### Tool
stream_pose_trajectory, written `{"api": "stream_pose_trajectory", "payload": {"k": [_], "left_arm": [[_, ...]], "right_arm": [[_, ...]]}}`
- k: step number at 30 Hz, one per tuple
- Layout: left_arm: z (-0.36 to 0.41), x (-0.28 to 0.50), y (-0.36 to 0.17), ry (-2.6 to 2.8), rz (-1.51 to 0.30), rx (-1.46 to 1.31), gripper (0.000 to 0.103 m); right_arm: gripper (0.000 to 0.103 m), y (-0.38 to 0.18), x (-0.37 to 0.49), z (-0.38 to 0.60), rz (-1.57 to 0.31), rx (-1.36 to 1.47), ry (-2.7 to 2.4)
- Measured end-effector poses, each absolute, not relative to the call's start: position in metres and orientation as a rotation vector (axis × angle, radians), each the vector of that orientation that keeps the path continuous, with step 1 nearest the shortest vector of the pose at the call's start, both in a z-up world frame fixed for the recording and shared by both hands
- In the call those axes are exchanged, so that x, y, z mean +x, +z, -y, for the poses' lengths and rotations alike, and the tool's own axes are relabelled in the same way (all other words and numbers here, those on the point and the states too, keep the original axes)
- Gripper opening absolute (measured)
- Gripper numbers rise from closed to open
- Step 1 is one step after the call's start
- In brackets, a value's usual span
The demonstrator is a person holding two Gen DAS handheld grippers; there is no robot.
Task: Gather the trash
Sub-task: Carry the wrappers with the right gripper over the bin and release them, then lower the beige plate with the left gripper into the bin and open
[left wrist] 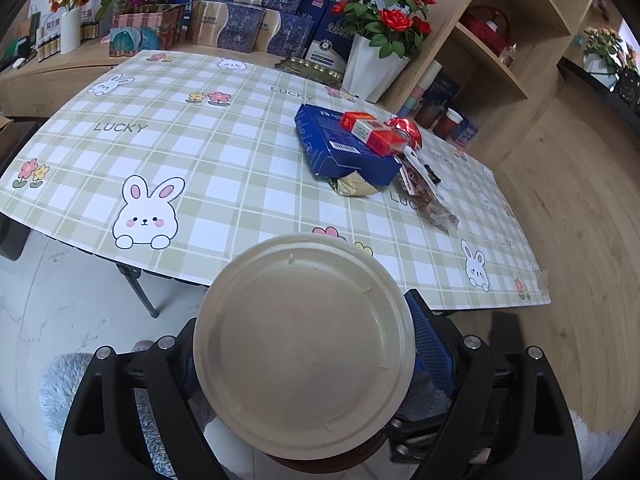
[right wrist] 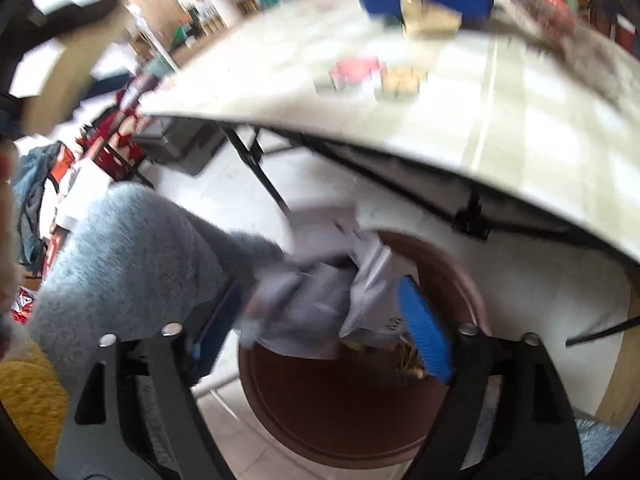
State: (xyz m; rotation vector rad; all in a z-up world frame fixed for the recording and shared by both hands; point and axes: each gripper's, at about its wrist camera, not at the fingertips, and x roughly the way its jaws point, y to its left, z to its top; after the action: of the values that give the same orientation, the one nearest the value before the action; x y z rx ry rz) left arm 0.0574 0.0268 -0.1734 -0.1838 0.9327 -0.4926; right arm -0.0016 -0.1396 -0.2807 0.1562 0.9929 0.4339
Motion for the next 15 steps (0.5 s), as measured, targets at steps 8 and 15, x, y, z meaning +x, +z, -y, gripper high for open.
{"api": "stream_pose_trajectory", "payload": {"k": [8,15], "left_arm": [[-0.011,0.052,-0.18,-0.499,-0.949,-0.136,0.082],[0.006,0.043,-0.197,-0.532,-0.999,-0.079,0.082]], "right_arm": [[0.096,-0.26,-0.009,0.152,-0.927,0.141,0.426],[0.097,-0.213,-0.032,0.197,-0.756,0.094,0.27]]}}
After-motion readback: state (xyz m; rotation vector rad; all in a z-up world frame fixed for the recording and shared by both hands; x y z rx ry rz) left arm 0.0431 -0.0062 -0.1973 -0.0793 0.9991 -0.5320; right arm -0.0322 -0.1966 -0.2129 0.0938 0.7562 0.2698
